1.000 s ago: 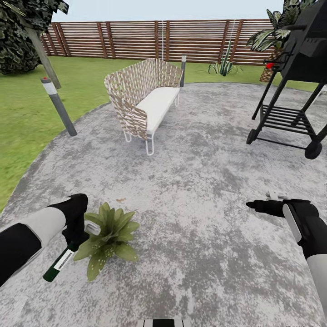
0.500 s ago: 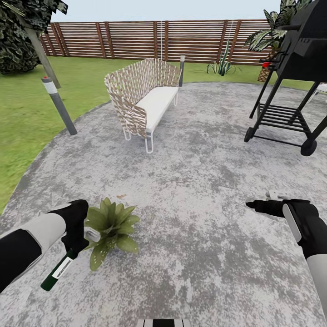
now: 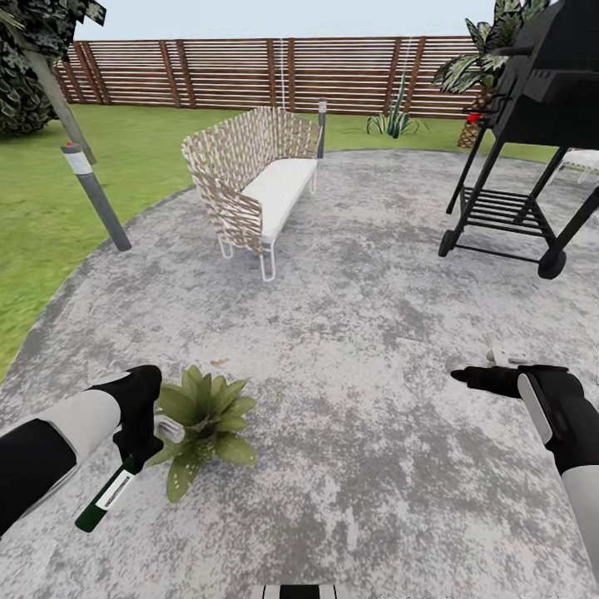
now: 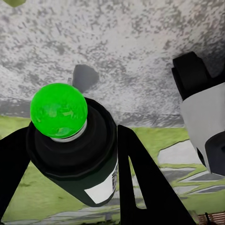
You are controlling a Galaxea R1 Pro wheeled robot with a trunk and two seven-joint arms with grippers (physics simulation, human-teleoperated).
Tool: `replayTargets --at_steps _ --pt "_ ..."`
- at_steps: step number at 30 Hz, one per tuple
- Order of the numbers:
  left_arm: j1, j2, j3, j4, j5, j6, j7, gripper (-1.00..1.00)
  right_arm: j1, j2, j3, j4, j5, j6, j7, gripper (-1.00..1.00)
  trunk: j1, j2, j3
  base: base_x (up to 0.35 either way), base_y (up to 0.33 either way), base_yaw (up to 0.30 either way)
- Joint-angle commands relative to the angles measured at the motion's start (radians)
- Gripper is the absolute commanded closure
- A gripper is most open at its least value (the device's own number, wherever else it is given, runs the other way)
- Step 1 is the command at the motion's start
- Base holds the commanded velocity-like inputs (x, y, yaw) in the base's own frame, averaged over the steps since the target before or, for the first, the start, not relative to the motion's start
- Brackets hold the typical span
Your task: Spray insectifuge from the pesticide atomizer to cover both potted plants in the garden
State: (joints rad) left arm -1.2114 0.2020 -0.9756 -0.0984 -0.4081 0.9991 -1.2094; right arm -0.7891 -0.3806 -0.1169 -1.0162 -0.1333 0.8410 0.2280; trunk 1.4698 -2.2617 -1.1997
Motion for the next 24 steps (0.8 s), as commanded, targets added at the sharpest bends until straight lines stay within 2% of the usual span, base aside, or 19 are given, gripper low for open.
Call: replayTargets --at_steps 1,5,9,14,20,24 --pt "0.0 0.002 0.003 -0.004 -0.011 0.007 -0.008 1.0 -0.001 0.0 -0.001 -0.001 -0.004 0.006 0.001 -1.0 0.0 0.0 -0.001 0.0 0.318 -0.262" --pt "-0.001 0.002 0.0 -0.004 -0.011 0.007 -0.007 1.0 -0.001 0.0 -0.001 -0.001 -0.003 0.006 0.001 -1.0 0.0 0.0 -0.001 0.0 0.324 -0.246" --pt "-0.002 0.002 -0.003 -0.004 -0.012 0.007 -0.007 1.0 -0.001 0.0 -0.001 -0.001 -0.003 0.006 0.001 -1.0 0.0 0.0 -0.001 0.0 0.278 -0.075" --pt "-0.002 0.006 -0.003 -0.004 -0.012 0.007 -0.007 1.0 -0.001 0.0 -0.001 -0.001 -0.003 0.006 0.001 -1.0 0.0 0.0 -0.001 0.0 0.043 -0.034" --pt "-0.002 0.007 -0.006 -0.004 -0.012 0.007 -0.007 1.0 -0.001 0.0 -0.001 -0.001 -0.003 0.006 0.001 -1.0 0.0 0.0 -0.001 -0.109 0.122 -0.229" --pt "-0.001 0.003 -0.007 -0.004 -0.012 0.007 -0.007 1.0 -0.001 0.0 -0.001 -0.001 -0.003 0.006 0.001 -1.0 0.0 0.0 -0.001 -0.12 0.063 -0.054"
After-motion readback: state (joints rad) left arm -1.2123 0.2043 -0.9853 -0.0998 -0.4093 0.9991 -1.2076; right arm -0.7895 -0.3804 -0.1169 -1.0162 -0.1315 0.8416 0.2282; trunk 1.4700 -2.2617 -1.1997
